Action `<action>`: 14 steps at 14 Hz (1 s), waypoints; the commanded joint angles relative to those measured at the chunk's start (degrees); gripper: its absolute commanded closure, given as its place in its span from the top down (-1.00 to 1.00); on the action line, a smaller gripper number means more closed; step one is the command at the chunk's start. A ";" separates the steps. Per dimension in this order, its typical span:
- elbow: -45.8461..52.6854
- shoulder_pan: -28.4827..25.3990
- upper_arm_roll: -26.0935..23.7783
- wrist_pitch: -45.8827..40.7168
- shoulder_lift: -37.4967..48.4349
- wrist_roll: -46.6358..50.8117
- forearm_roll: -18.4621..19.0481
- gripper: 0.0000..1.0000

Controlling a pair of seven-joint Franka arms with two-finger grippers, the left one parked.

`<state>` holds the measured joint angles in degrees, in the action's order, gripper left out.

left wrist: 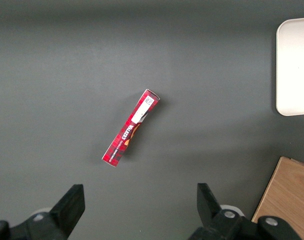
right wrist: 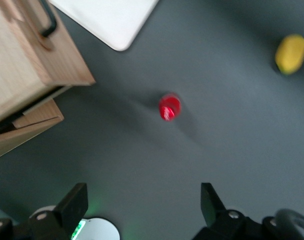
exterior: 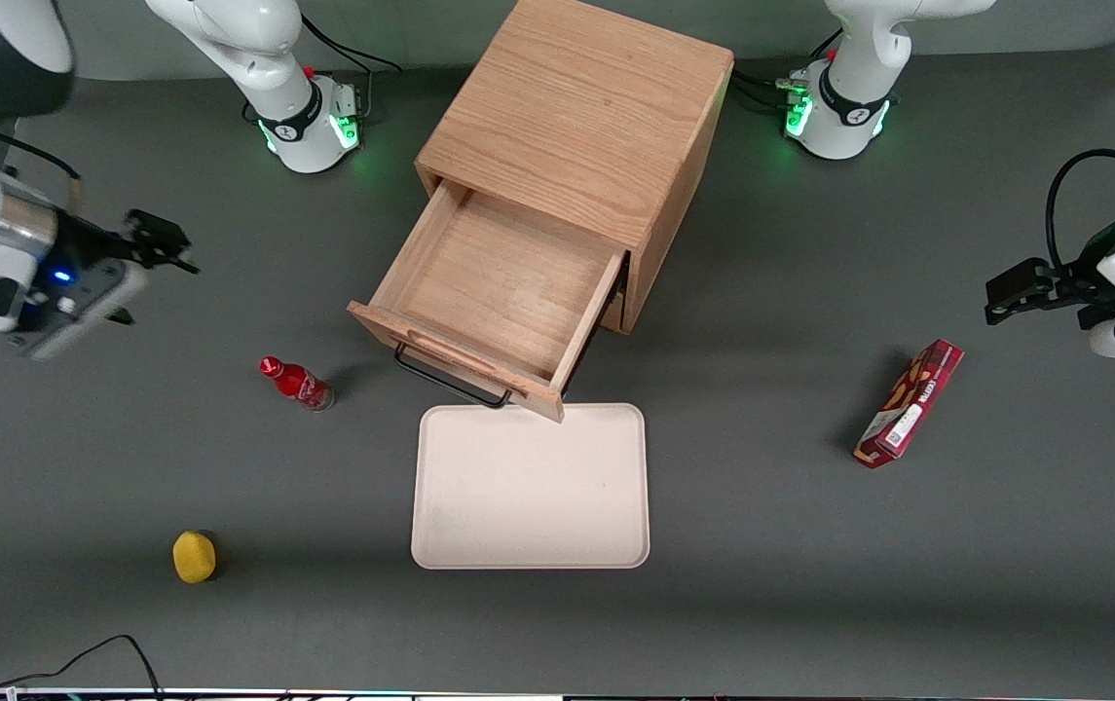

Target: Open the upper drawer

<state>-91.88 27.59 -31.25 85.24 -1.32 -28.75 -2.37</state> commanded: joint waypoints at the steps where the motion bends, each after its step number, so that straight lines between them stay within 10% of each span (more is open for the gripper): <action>1: -5.32 4.30 -0.22 0.63 6.32 5.52 -1.85 0.91; 10: -3.65 4.42 0.48 5.89 4.48 32.52 -1.32 1.00; 14: -2.95 -21.54 21.16 5.81 3.16 32.27 1.67 1.00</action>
<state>-95.33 19.11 -21.56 90.49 2.31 2.19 -2.26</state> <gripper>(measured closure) 0.000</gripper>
